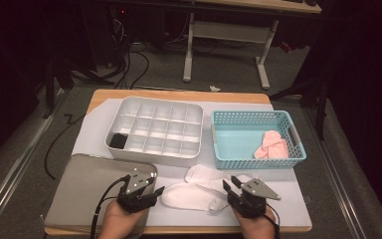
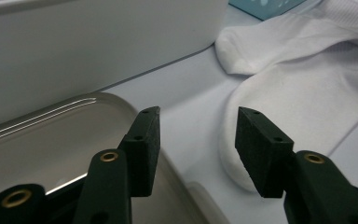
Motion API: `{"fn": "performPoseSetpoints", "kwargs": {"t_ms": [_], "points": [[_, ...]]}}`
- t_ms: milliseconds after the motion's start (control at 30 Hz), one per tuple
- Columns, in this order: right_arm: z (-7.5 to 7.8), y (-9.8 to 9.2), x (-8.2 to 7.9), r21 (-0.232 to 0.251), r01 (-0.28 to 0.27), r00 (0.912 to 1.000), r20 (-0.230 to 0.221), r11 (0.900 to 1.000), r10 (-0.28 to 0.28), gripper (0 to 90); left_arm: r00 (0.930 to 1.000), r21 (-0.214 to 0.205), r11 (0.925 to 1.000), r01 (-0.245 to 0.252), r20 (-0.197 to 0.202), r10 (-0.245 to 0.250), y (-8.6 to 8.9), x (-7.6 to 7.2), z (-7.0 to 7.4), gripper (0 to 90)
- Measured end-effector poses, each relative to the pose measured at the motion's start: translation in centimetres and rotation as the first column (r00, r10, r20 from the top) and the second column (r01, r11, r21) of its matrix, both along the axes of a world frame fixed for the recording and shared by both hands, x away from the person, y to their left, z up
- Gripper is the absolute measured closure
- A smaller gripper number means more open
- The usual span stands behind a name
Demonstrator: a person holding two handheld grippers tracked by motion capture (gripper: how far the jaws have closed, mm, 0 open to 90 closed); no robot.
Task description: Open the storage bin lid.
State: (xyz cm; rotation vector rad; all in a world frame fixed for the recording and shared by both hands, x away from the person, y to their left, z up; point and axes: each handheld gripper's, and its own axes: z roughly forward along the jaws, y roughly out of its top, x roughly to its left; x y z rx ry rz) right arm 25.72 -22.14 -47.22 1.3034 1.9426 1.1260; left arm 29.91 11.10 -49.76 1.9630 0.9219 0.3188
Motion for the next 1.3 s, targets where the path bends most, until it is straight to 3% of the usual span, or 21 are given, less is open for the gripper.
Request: {"fn": "performPoseSetpoints", "kwargs": {"t_ms": [67, 133, 167, 233, 267, 467, 533, 567, 700, 1000, 1133, 1300], "points": [[-0.8, 2.1, 0.9, -0.017, -0.047, 0.9982, -0.039, 0.9988, 0.046, 63.7, 0.9997, -0.041, 0.9989, -0.022, -0.009, 0.021, 0.4, -0.1, -0.3, 49.0], [-1.0, 2.8, 1.1, -0.027, -0.060, 0.9971, -0.047, 0.9978, 0.059, 63.7, 0.9999, -0.027, 0.9995, -0.016, 0.003, 0.016, 1.4, 0.1, -0.3, 48.9], [-1.5, 4.0, 1.7, -0.045, -0.085, 0.9942, -0.069, 0.9953, 0.082, 63.7, 0.9998, -0.021, 0.9996, -0.017, 0.004, 0.017, 2.2, 0.2, -0.2, 48.5], [-2.1, 4.9, 2.4, -0.067, -0.101, 0.9914, -0.091, 0.9926, 0.094, 63.7, 0.9998, -0.020, 0.9996, -0.020, 0.006, 0.020, 2.4, 0.3, -0.2, 48.1], [-2.1, 4.9, 2.4, -0.067, -0.101, 0.9914, -0.091, 0.9926, 0.094, 63.7, 0.9997, 0.005, 0.9999, -0.011, 0.021, 0.011, 2.8, 0.4, 0.0, 48.1], [-3.2, 5.5, 3.4, -0.132, -0.113, 0.9858, -0.139, 0.9848, 0.094, 64.7, 0.9992, -0.013, 0.9999, -0.011, 0.039, 0.012, 3.0, 0.1, 0.6, 47.8], [-3.3, 5.4, 3.5, -0.140, -0.111, 0.9841, -0.154, 0.9840, 0.089, 70.6, 0.9992, -0.013, 0.9999, -0.005, 0.040, 0.005, 2.8, 0.0, 0.7, 47.8], [-3.3, 5.4, 3.5, -0.140, -0.111, 0.9841, -0.154, 0.9840, 0.089, 70.6, 0.9992, -0.013, 0.9999, -0.005, 0.040, 0.005, 2.8, 0.0, 0.7, 47.8], [-3.1, 5.0, 3.4, -0.147, -0.090, 0.9880, -0.138, 0.9850, 0.070, 86.2, 0.9991, -0.008, 1.0000, 0.000, 0.042, 0.000, 2.6, -0.1, 0.7, 47.8], [-1.0, 4.9, 2.6, -0.129, -0.086, 0.9953, -0.057, 0.9879, 0.079, 88.1, 0.9992, 0.001, 1.0000, 0.002, 0.039, -0.003, 2.6, -0.1, 0.5, 48.0], [0.9, 5.6, 1.2, -0.108, -0.123, 0.9923, 0.000, 0.9865, 0.124, 88.1, 0.9992, -0.001, 1.0000, -0.001, 0.039, 0.001, 2.7, -0.1, 0.5, 48.0], [0.9, 6.7, 0.2, -0.092, -0.182, 0.9833, -0.010, 0.9790, 0.182, 88.0, 0.9992, 0.001, 1.0000, 0.000, 0.039, 0.000, 2.6, -0.1, 0.5, 48.1]]}}
